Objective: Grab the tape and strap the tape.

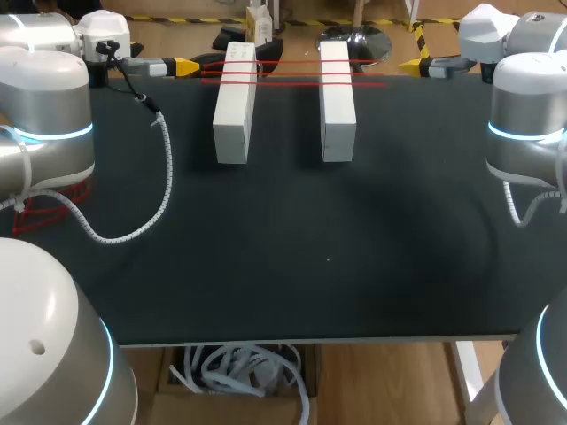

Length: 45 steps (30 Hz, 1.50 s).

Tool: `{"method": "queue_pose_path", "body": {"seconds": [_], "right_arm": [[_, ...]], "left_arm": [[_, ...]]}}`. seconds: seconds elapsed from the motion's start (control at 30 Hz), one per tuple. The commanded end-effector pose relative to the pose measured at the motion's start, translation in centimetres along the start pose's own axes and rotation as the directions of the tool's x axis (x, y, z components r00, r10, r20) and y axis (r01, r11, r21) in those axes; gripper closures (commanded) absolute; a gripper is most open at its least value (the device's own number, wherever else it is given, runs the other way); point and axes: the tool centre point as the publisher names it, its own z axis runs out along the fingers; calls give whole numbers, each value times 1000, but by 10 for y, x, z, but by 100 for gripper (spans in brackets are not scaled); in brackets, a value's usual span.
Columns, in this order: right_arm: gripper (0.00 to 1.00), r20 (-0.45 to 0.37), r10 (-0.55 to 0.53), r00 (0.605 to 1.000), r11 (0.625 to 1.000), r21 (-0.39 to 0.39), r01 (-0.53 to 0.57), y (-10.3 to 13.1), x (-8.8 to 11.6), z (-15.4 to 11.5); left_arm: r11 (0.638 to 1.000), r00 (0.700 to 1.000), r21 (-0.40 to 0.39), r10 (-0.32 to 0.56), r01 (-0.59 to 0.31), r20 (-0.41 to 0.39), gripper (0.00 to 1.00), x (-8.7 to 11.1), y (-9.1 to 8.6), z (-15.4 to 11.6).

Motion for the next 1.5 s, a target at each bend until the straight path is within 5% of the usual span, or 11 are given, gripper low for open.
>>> {"method": "queue_pose_path", "body": {"seconds": [0.03,0.43,0.57,0.7,0.83,0.9,1.3,1.4,1.5], "right_arm": [[0,-1,0,1000,1000,0,0,0,0,0],[0,-1,0,1000,1000,0,0,0,0,0],[0,-1,0,1000,1000,0,0,0,0,0],[0,-1,0,1000,1000,0,0,0,0,0],[0,-1,0,1000,1000,0,0,0,0,0],[0,-1,0,1000,1000,0,0,0,0,0],[0,-1,0,1000,1000,0,0,0,0,0],[0,-1,0,1000,1000,0,0,0,0,0],[0,-1,0,1000,1000,0,0,0,0,0]], "left_arm": [[1000,1000,5,1,-1,1,0,0,1,1],[1000,1000,5,1,-1,1,0,0,1,1],[994,992,45,103,-100,-72,0,-2,4,-1],[966,937,115,252,-230,-243,0,12,1,-4],[934,828,208,355,-291,-435,0,37,2,-3],[944,834,234,318,-233,-451,0,44,1,-4],[944,834,234,318,-233,-451,0,44,1,-4],[924,766,196,382,-329,-517,0,39,-2,1],[928,752,181,369,-324,-545,0,36,1,7]]}}
